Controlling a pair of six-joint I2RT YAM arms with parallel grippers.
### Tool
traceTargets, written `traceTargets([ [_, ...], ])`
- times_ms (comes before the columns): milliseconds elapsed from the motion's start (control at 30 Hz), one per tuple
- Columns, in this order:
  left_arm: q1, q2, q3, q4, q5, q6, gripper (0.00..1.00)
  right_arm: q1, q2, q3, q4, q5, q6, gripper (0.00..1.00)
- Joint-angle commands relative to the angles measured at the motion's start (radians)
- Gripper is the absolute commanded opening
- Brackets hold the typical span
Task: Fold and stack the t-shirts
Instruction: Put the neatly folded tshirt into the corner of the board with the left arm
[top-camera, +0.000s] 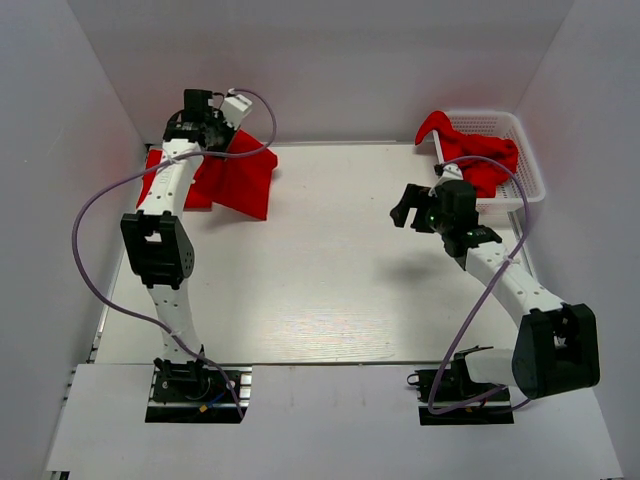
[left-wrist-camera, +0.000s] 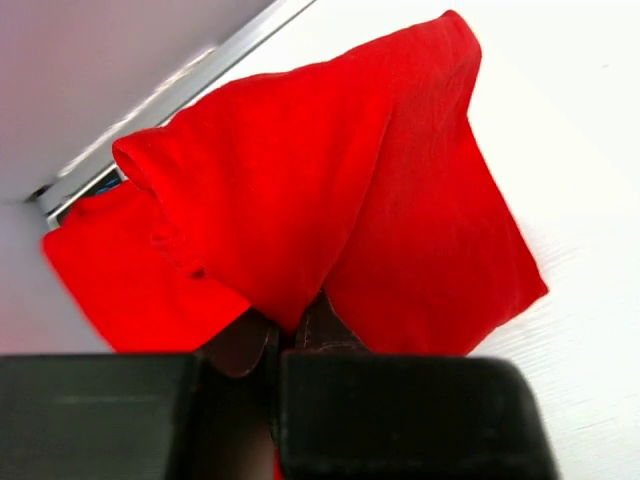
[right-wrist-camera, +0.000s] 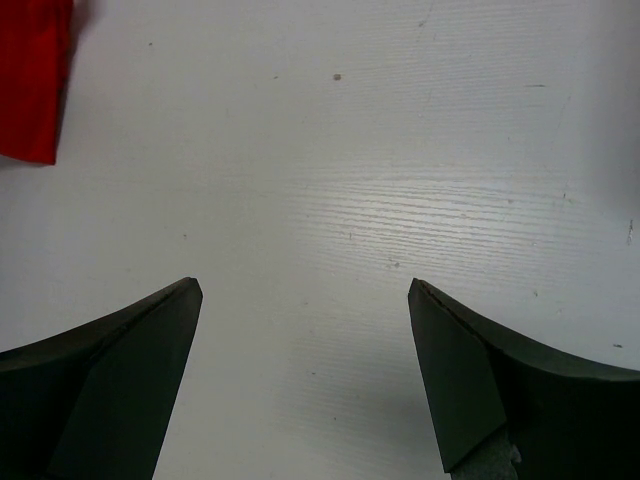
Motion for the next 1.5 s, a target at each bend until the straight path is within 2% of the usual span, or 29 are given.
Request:
traceTargets([
  [0,0.045,-0.016,0.071,-0.037,0.008,0.066,0.0,-0.002,0.013,0.051,0.048,-0.006,0.008,0.9],
  [233,0.108,-0.027,0.113,-0.037,0.061,0.086,0.0,0.0,0.065,0.083,0.029,-0.018,0.006,0.9],
  [967,0.212,-0.107,0.165,0.025,0.086,0.104,0.0,0.005,0.145,0.126,0.043,-0.118,0.025,0.9],
  [1367,0.289,0.002,0.138,0.065,0.097,0.113,0.0,0.005,0.209,0.184,0.028,-0.129,0.035,0.9],
  [1467,0.315,0.047,0.182,0.077,0.1,0.104,0.0,0.006,0.228,0.207,0.025,-0.147,0.04,0.9],
])
